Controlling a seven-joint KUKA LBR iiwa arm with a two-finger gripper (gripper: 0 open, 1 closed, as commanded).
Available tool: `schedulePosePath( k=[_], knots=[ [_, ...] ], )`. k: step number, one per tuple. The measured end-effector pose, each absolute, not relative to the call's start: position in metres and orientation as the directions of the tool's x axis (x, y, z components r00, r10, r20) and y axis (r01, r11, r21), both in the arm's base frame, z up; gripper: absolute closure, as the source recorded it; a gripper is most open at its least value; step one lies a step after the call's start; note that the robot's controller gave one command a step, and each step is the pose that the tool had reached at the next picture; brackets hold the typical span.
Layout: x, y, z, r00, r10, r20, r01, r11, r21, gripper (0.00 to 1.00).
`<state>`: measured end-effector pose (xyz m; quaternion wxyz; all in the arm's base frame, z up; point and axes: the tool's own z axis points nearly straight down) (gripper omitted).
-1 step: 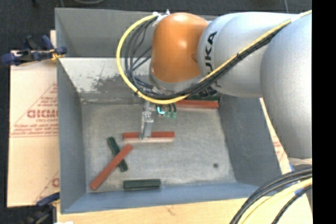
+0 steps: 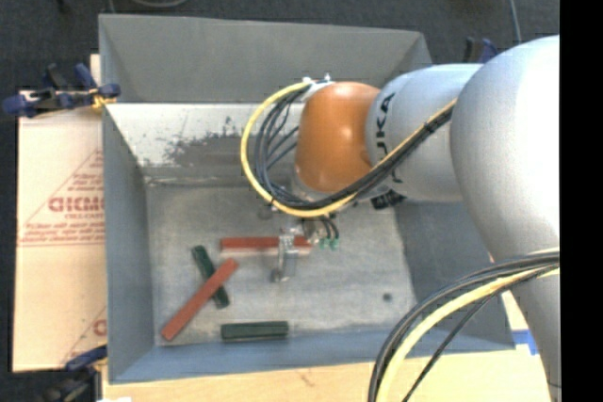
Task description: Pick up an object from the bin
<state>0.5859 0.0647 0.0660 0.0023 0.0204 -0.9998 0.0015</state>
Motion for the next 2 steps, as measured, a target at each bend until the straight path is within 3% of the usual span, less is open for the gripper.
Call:
schedulePosePath(
  k=[1, 2],
  knots=[
    [0.5749, 0.0663, 0.1015, -0.973, -0.231, -0.003, -0.231, 0.973, -0.002, 0.0],
    [0.5767, 0.0681, 0.1007, -0.995, -0.101, -0.005, -0.101, 0.995, 0.002, 0.0]
  ],
)
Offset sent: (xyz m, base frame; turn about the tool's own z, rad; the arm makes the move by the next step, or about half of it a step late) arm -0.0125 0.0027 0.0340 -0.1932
